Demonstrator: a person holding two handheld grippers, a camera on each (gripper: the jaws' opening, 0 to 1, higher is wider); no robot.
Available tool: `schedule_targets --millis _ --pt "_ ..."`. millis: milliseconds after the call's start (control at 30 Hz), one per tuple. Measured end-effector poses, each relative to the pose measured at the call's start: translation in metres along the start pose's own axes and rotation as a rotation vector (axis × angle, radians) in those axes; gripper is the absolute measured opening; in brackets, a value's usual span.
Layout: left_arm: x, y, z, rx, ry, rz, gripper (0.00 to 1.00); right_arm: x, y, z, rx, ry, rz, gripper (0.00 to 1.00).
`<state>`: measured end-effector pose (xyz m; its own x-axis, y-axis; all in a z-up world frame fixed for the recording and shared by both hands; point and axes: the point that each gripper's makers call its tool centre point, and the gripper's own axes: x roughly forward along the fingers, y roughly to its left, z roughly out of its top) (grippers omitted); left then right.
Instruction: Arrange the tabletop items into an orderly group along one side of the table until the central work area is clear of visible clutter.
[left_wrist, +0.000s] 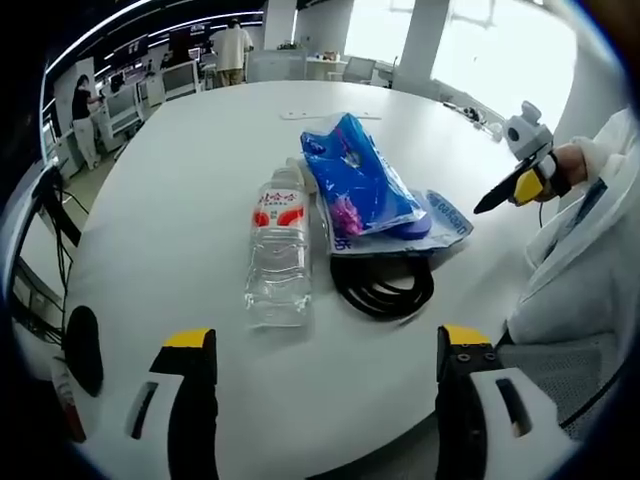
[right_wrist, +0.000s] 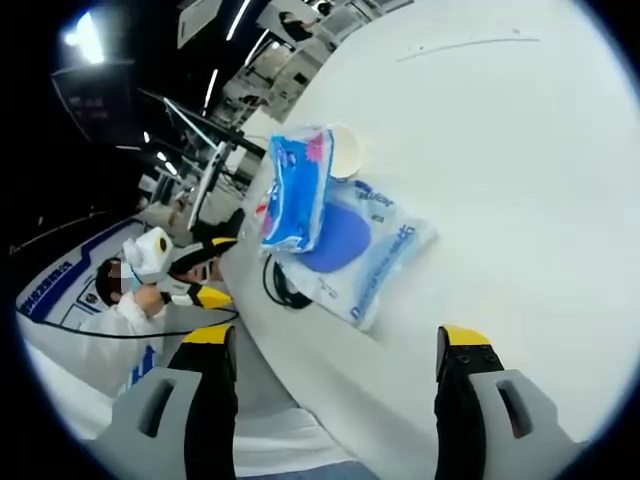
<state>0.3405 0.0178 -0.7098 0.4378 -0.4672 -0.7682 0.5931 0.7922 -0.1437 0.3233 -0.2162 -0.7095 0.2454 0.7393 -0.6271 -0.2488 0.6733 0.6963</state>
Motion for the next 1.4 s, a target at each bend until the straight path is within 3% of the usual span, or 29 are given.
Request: schedule_targets --millis 900,1400 --pt "-0.003 0.004 -0.015 0.001 0.035 0.02 0.93 0.0 0.0 -0.006 -0.019 0.025 0.0 0.8" --pt "-0.002 0.004 -0.012 -0.022 0.021 0.025 0.93 0.0 -0.002 -0.008 -0.001 0.028 0.006 0.79"
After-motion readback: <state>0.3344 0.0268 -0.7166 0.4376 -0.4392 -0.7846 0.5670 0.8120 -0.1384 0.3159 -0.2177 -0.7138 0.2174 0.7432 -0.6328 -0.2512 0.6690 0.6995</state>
